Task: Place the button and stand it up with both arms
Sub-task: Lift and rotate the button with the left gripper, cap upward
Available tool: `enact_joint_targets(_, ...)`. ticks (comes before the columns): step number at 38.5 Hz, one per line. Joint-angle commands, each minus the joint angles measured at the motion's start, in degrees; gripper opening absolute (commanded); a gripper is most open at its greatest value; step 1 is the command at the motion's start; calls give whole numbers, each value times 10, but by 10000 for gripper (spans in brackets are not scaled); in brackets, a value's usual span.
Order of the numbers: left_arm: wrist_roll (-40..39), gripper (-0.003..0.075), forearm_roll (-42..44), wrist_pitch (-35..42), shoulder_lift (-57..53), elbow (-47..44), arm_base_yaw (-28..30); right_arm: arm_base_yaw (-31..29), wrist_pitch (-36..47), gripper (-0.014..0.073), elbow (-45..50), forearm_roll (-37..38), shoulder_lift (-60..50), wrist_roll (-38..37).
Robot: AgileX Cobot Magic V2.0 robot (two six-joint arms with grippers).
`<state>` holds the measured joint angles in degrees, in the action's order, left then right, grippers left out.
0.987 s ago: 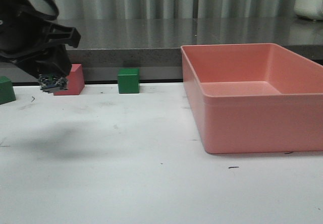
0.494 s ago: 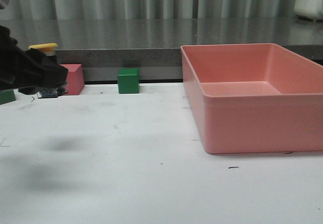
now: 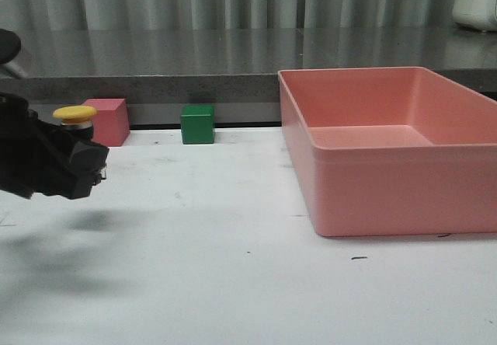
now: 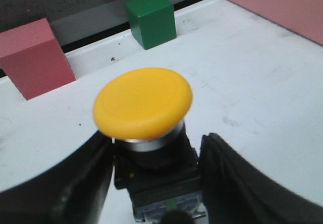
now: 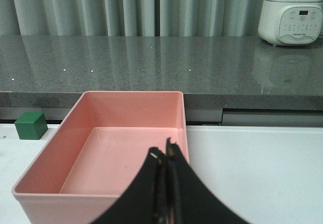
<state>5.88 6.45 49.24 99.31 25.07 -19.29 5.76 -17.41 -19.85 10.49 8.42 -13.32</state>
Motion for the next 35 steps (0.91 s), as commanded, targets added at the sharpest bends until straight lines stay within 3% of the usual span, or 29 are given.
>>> enact_joint_targets(1, 9, 271, -9, 64, 4, 10, 0, -2, 48, -63, -14, 11, 6, 2)
enact_joint_targets(14, 9, 271, -9, 129, 55, 10, 0, -2, 48, -63, -14, 11, 6, 2)
enact_joint_targets(27, 9, 272, -9, 141, 84, 8, 0, -2, 48, -63, -14, 11, 6, 2)
enact_joint_targets(35, 9, 334, -11, 176, 87, -12, 0, -2, 48, -63, -14, 11, 6, 2)
